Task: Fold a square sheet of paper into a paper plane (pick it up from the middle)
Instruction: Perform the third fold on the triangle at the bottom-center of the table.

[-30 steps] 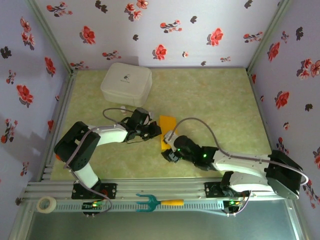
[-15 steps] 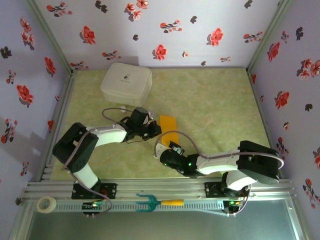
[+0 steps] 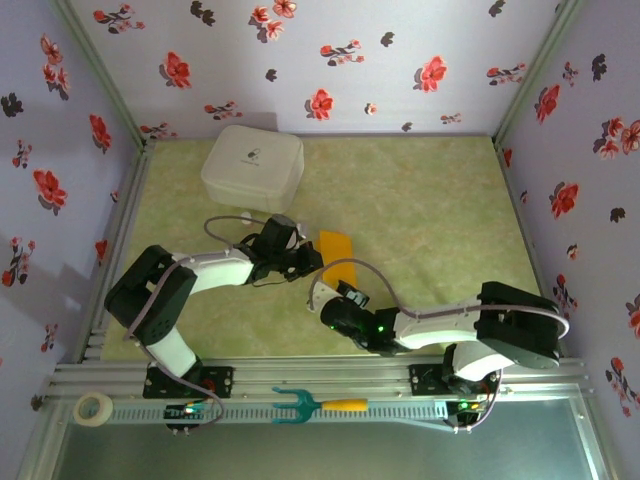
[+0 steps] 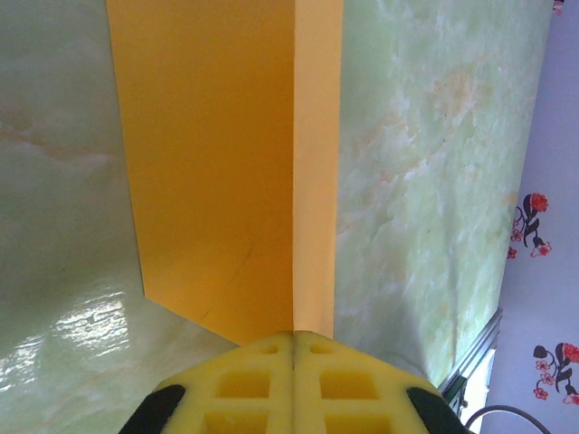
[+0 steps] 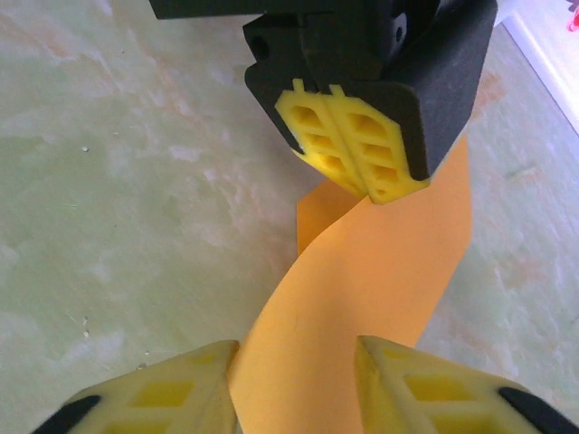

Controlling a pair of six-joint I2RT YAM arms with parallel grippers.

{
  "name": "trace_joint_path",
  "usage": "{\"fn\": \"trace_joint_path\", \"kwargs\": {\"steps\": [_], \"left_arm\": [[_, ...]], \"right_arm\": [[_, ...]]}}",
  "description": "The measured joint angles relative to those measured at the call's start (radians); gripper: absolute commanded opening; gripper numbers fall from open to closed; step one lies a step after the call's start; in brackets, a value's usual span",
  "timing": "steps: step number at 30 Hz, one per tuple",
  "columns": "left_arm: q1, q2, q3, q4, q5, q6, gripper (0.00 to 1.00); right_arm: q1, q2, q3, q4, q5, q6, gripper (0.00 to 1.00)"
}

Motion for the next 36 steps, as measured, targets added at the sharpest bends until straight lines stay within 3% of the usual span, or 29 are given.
{"fn": "trace_joint_path", "kwargs": {"steps": [15,19,23,28,36], "left_arm": [[0.0,0.0,0.0,0.0,0.0,0.0,0.03],[0.0,0.0,0.0,0.0,0.0,0.0,0.15],[0.003,-0.012,0.0,-0.03,-0.006,0.003,0.34],[0.012,-0.074,0.0,-0.108,-0.053,0.022,0.47],[0.032,-0.169,-0.001,-0.198,-0.138,0.054,0.46]], "right_arm": [[-0.001,-0.018,-0.011,-0.011,0.004,0.055,0.06],[-0.014,-0.038,-0.011,-0.029,-0.001,0.074,0.01],[-0.035,-0.06,-0.011,-0.042,-0.036,0.101,0.0],[-0.085,-0.082,-0.011,-0.068,-0.139,0.163,0.0],[-0.258,-0.105,0.04,-0.159,-0.462,0.357,0.0]]}}
